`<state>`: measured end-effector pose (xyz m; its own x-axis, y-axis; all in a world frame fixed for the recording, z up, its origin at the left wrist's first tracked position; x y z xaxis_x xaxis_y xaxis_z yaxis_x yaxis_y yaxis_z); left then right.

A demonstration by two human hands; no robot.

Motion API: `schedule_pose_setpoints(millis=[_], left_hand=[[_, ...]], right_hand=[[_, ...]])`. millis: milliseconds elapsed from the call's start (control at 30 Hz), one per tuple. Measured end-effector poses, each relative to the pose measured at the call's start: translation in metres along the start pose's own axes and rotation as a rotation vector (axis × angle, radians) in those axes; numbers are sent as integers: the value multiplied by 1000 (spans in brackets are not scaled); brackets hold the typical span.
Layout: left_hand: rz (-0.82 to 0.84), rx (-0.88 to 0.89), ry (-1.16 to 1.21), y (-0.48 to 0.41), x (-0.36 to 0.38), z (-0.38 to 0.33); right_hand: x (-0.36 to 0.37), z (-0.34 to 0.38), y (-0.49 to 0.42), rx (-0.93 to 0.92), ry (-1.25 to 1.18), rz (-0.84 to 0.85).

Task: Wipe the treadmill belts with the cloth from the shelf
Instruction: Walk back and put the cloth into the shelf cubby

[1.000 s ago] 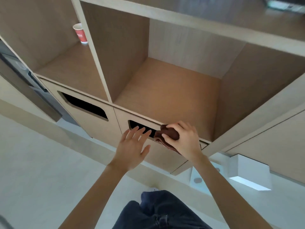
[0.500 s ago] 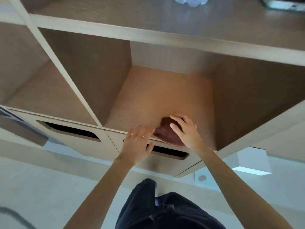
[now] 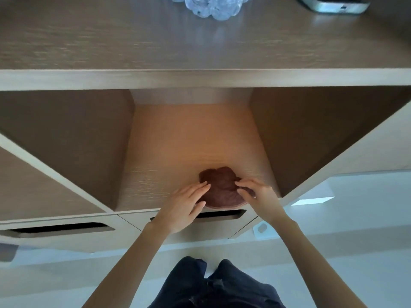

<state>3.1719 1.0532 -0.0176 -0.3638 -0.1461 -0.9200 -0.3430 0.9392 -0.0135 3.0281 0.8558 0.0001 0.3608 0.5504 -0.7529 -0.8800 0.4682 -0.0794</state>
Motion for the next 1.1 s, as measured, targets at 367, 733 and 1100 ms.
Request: schedule_pose_setpoints(millis=[367, 733, 1100], left_hand=[[20, -46, 8, -57, -29, 17], [188, -77, 145, -65, -31, 24], [158, -144, 170, -44, -23, 18]], right_hand=[[-7, 19, -52, 143, -90, 269], [11, 22, -33, 34, -1, 193], [11, 32, -56, 73, 108, 421]])
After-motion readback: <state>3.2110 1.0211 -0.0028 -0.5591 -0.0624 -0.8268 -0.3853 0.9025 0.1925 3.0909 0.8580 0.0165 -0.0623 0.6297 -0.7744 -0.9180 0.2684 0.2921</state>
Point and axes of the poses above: each hand's wrist, its own y-axis away from the middle knuckle, its own x-axis out of the palm, z = x × y, the point moved 1 cm from there along -y, towards the middle knuckle
